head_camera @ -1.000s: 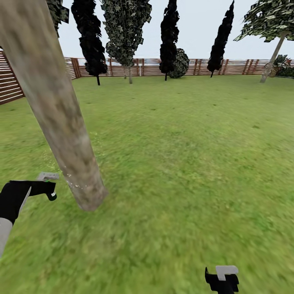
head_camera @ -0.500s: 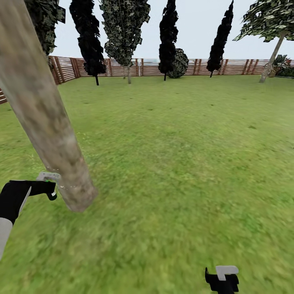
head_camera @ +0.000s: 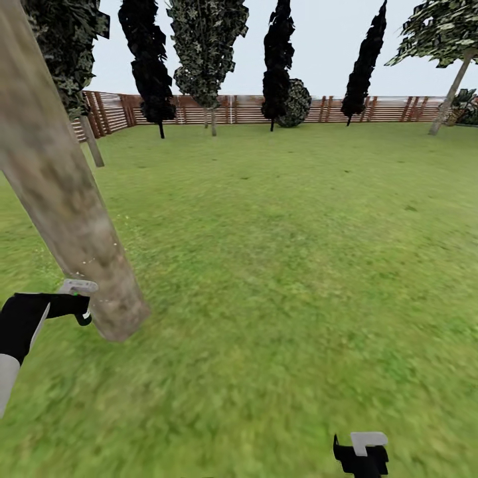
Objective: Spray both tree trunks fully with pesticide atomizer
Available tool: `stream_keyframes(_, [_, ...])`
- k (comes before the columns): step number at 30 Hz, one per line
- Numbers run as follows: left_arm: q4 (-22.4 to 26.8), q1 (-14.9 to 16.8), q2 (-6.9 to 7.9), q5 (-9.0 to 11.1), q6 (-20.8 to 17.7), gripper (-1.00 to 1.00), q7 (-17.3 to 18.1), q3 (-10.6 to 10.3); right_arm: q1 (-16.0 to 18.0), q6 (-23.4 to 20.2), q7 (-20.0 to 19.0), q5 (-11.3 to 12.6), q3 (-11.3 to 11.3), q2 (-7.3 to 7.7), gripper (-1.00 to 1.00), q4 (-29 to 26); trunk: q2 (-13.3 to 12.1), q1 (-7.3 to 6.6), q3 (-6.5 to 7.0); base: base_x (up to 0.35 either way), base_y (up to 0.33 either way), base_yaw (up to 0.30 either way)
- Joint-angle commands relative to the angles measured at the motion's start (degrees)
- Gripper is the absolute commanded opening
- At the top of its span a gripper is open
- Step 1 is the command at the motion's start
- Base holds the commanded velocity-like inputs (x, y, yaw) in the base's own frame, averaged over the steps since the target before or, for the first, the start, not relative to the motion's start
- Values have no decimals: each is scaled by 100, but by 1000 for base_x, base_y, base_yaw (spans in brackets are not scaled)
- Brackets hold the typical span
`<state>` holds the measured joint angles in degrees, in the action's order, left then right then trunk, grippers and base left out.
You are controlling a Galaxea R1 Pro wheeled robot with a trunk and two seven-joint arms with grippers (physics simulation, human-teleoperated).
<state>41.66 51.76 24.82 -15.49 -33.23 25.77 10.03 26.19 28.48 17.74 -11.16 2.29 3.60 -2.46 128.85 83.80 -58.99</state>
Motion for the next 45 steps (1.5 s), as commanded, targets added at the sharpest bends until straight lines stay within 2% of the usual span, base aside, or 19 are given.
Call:
stream_keyframes(1, [-13, 0, -1, -1, 3, -100, -1, -4, 0, 0, -1, 0, 0, 0, 100, 0, 0, 0, 0, 0, -272, 272])
stream_keyframes(8, [-75, 0, -19, 22, 16, -100, -19, -26, 0, 0, -4, 0, 0, -6, 100, 0, 0, 0, 0, 59, -273, 276])
stream_keyframes(11, [-87, 0, -116, 38, 20, -100, -26, -19, 0, 0, -7, 0, 0, -7, 100, 0, 0, 0, 0, 131, -267, 117])
stream_keyframes(13, [-94, -7, -233, 10, 26, -100, -28, -18, 0, 0, -7, 0, 0, -5, 100, 0, 0, 0, 0, 232, -196, 11])
stream_keyframes(16, [-101, -34, -239, 1, 27, -100, -59, 18, 0, 0, -8, 0, 0, -8, 100, 0, 0, 0, 0, 274, -156, 1])
stream_keyframes(17, [-99, -131, -222, 5, 29, -100, -62, 43, 0, 0, -8, 0, 0, -7, 100, 0, 0, 0, 0, 283, -139, 0])
stream_keyframes(18, [-98, -228, -206, 8, 36, -100, -62, 114, 0, 0, -8, 0, 0, -8, 100, 0, 0, 0, 0, 290, -130, 0])
stream_keyframes(20, [-97, -502, -166, -2, 84, -100, -142, 824, 0, 0, -8, 0, 0, -9, 100, 0, 0, 0, 0, 314, -60, 0])
stream_keyframes(21, [-96, -585, -165, -8, 95, -100, -261, 1006, 0, 0, -8, 0, 0, -9, 100, 0, 0, 0, 0, 328, -18, 0])
stream_keyframes(22, [-96, -659, -175, -9, 100, -100, -404, 1097, 0, 0, -8, 0, 0, -9, 100, 0, 0, 0, 0, 331, -9, 8])
stream_keyframes(24, [-96, -739, -232, -14, 107, -100, -621, 1161, 0, 0, -8, 0, 0, -9, 100, 0, 0, 0, 0, 258, -3, 160])
stream_keyframes(30, [-67, -755, -530, -16, 115, -100, -686, 1168, 0, 0, -6, 0, 0, -7, 100, 0, 0, 0, 0, 29, -3, 172])
stream_keyframes(35, [-13, -759, -513, -24, 107, -100, -688, 1205, 0, 0, -5, 0, 0, 4, 100, 1, 0, 0, 0, 171, -164, 4])
stream_keyframes(37, [-60, -889, -501, -14, 108, -100, -693, 1215, 0, 0, -7, 0, 0, 1, 100, 0, 0, 0, 0, -32, -259, 0])
stream_keyframes(40, [-37, -1115, -518, 14, 151, -100, -688, 1437, 0, 0, -16, 0, 0, -31, 100, 0, 0, 0, 0, -207, -221, 29])
stream_keyframes(45, [-27, -1135, -550, 48, 167, -100, -687, 1490, 0, 0, -8, 0, 0, -27, 100, 0, 0, 0, 0, -201, -121, 251])
